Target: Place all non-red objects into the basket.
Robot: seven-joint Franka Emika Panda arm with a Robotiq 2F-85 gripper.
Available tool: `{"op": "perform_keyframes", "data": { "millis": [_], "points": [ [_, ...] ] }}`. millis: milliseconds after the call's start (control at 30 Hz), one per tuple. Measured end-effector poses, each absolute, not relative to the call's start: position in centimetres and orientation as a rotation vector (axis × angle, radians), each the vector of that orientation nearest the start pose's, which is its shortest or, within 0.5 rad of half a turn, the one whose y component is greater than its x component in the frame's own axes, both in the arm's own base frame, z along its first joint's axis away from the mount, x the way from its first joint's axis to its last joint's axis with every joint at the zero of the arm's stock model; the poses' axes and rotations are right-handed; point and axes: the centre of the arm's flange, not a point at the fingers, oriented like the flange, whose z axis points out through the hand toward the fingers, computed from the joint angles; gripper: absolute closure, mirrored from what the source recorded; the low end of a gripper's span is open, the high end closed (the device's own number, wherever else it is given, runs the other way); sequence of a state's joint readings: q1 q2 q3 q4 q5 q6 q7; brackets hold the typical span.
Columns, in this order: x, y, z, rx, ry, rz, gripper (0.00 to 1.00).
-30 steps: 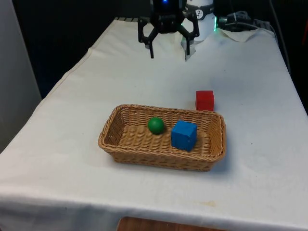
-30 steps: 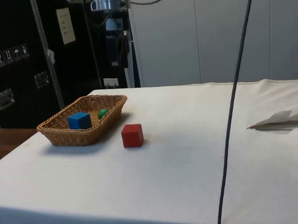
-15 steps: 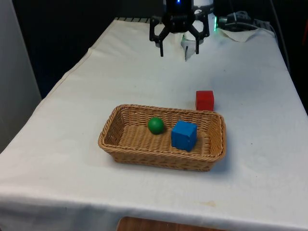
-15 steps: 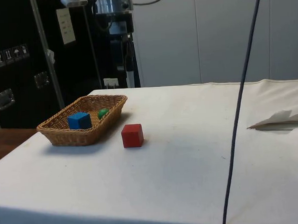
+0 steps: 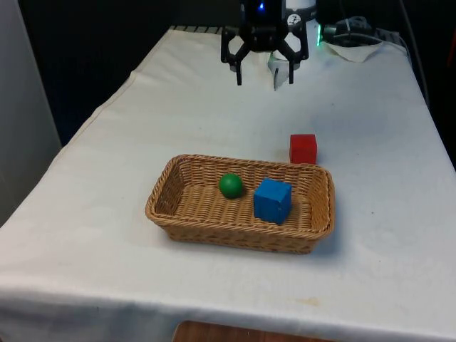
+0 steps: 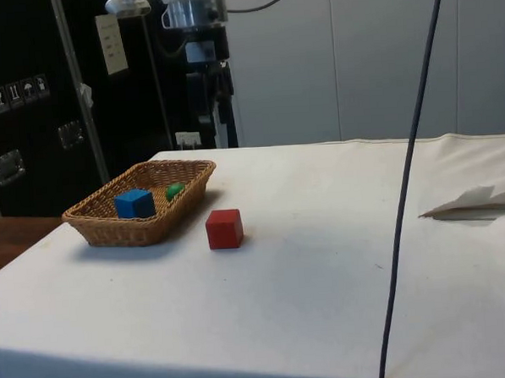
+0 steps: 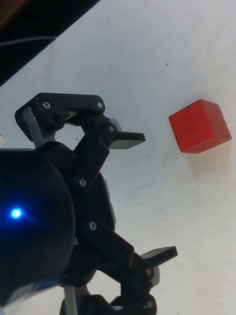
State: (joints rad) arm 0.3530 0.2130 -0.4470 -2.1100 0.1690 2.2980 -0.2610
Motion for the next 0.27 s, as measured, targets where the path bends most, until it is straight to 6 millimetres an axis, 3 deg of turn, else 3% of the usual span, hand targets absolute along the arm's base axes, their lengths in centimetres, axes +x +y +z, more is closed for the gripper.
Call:
{"op": "perform_keyframes", "data": {
  "millis": [267],
  "points": [
    [56.78, -4.57, 32.01, -3.11, -0.009, 0.005, 0.0]
  ]
}}
